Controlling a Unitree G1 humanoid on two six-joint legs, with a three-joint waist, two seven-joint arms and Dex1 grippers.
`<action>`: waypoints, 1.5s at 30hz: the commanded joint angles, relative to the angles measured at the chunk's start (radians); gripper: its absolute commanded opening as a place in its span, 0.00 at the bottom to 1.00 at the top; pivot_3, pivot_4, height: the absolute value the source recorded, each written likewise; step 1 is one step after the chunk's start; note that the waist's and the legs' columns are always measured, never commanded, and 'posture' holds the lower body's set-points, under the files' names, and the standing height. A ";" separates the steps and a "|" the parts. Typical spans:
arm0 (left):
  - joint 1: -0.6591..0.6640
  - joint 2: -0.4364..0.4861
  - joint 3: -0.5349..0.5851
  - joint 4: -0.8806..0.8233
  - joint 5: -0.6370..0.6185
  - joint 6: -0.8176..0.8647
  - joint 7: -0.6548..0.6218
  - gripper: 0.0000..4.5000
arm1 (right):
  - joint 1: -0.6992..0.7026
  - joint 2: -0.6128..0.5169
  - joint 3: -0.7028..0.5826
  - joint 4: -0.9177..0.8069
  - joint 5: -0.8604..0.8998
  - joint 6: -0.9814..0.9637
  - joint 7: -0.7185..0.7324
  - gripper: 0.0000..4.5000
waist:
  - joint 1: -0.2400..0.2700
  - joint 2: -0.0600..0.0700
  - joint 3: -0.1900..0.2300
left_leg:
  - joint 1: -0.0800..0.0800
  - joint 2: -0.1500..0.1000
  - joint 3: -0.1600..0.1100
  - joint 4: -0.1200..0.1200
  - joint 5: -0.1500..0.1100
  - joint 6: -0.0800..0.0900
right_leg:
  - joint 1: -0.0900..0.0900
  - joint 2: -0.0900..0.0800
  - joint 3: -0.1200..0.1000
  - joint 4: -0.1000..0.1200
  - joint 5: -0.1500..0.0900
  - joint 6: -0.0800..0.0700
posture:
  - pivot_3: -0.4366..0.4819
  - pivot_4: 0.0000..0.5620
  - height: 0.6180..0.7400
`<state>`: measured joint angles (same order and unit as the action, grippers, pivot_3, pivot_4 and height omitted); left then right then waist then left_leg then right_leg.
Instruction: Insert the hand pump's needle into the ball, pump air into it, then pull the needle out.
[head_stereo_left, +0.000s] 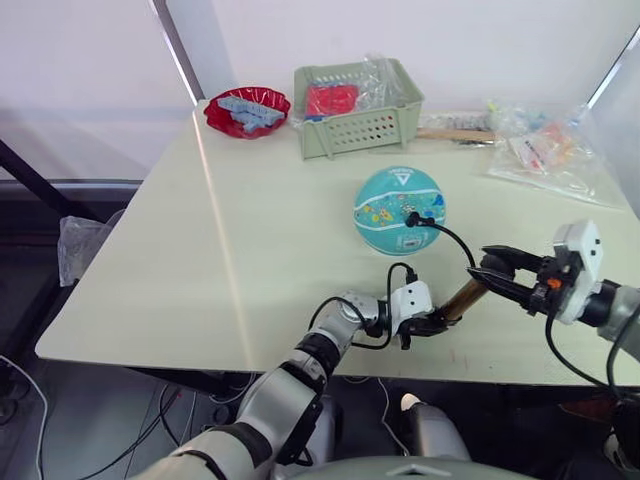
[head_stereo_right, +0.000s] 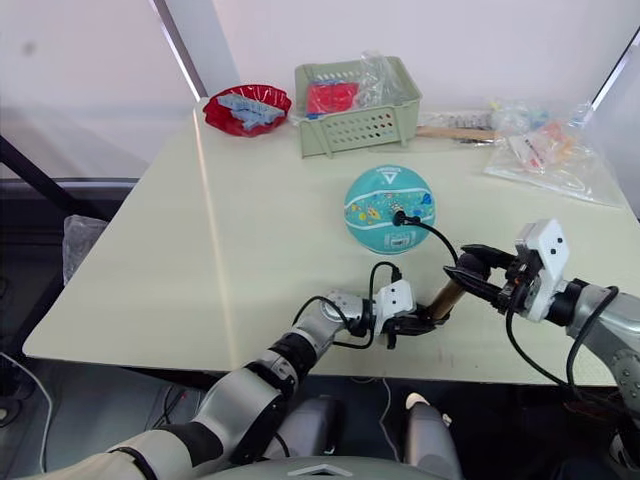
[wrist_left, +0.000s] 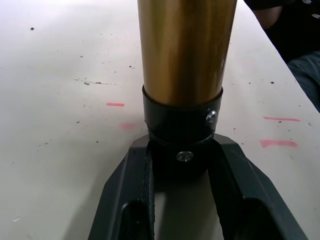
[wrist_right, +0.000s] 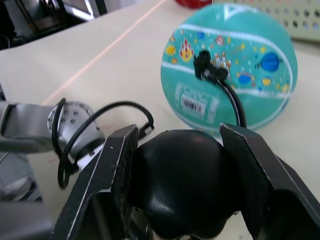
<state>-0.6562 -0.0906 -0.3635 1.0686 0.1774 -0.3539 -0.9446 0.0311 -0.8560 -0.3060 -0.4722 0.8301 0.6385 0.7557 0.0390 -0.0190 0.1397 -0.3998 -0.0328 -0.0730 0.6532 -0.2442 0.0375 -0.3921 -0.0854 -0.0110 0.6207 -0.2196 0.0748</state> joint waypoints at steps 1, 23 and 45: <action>0.045 0.027 -0.035 0.069 0.043 0.041 -0.020 0.25 | -0.053 -0.061 -0.163 -0.015 0.067 0.039 -0.005 0.46 | 0.002 0.002 0.002 | -0.001 0.000 0.000 0.000 0.000 0.000 | 0.000 0.000 0.000 0.000 0.000 0.000 | 0.48 0.27 0.97; 0.044 0.028 -0.038 0.076 0.044 0.037 -0.024 0.25 | -0.254 -0.193 -0.371 0.065 0.321 0.216 -0.033 0.46 | 0.001 0.005 0.011 | -0.003 -0.001 0.001 0.001 0.000 0.000 | -0.003 -0.001 0.000 0.000 0.002 -0.003 | 0.48 0.27 0.97; 0.047 0.032 -0.038 0.069 0.042 0.041 -0.020 0.25 | 0.022 0.023 0.077 0.019 -0.057 0.001 -0.029 0.46 | -0.019 -0.007 -0.008 | 0.003 0.002 -0.001 0.000 0.000 0.000 | 0.002 0.002 0.000 0.000 0.000 0.000 | 0.48 0.27 0.97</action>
<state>-0.6521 -0.0708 -0.3631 1.0705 0.1741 -0.3552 -0.9440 0.0031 -0.8383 -0.3069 -0.4878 0.8661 0.6348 0.7347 0.0199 -0.0261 0.1312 -0.3968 -0.0309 -0.0738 0.6534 -0.2443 0.0374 -0.3902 -0.0840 -0.0110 0.6211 -0.2199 0.0745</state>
